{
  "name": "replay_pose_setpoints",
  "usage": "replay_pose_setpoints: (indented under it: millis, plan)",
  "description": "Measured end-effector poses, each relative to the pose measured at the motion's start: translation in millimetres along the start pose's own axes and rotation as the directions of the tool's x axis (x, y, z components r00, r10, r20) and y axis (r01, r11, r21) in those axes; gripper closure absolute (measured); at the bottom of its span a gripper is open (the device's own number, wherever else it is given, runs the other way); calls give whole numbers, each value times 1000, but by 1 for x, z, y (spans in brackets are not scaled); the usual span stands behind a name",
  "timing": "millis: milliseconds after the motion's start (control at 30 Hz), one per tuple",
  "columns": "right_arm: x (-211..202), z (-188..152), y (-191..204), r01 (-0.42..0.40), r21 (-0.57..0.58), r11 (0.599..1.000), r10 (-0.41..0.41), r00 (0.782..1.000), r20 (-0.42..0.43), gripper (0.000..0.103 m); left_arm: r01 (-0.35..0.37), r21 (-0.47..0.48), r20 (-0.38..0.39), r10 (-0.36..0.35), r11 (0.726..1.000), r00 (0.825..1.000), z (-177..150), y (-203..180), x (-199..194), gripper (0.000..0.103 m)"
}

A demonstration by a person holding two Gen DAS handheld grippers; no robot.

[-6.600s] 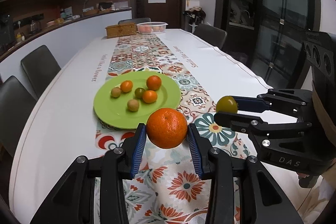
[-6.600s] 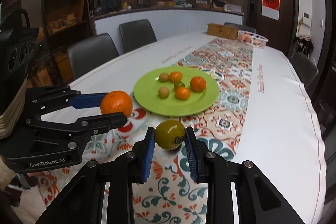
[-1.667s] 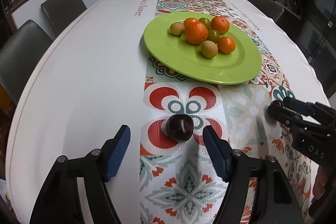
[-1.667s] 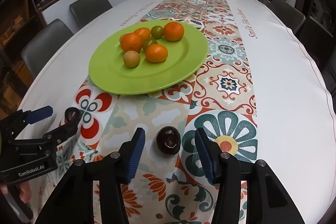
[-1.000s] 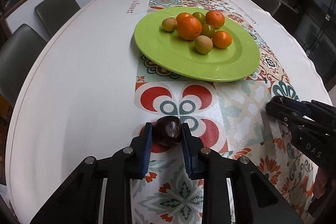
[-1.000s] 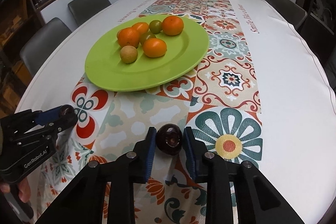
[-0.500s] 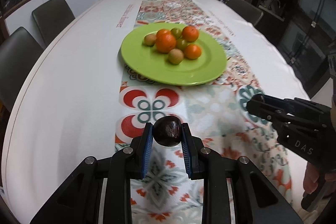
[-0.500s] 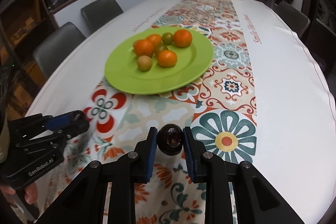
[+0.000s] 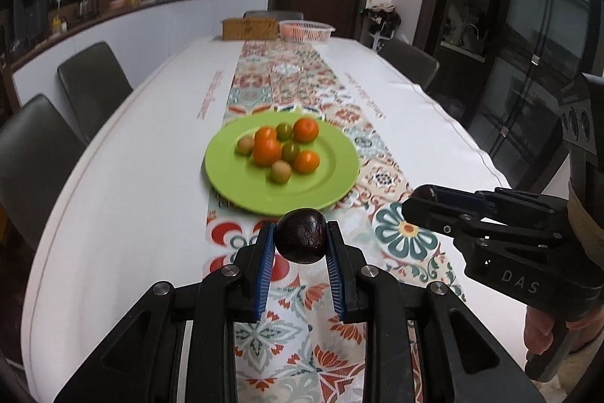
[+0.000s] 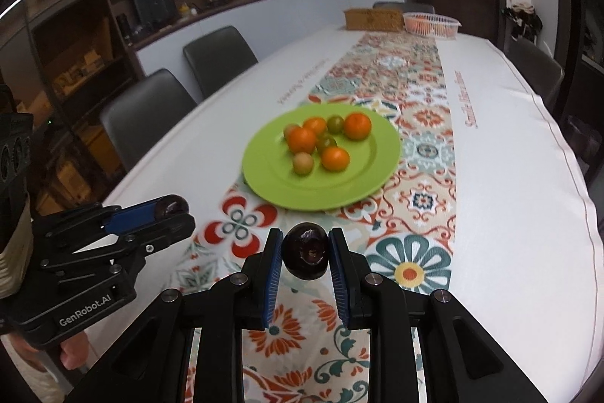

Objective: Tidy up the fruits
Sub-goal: 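Carry both dark plums onto the green plate and open both grippers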

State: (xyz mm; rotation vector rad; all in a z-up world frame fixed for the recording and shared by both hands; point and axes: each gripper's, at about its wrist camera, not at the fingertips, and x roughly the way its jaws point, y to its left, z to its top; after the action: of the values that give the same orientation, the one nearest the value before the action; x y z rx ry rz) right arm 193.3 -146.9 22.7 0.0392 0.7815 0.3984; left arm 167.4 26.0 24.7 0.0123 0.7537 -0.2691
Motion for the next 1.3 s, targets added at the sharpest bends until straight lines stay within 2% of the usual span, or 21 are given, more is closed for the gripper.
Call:
replay_pose_setpoints:
  millis: [233, 533, 1300]
  plan:
    - [-4, 13, -5, -47, 14, 999, 47, 999, 27, 77, -4, 15, 36, 3, 1000, 999, 18, -4, 3, 76]
    - [10, 29, -19, -42, 27, 999, 41, 999, 33, 77, -3, 19, 38, 3, 1000, 999, 32, -2, 24, 76]
    - [90, 78, -34, 35, -26, 999, -36, 999, -30, 77, -46, -28, -59, 44, 999, 997, 58, 38, 104, 76]
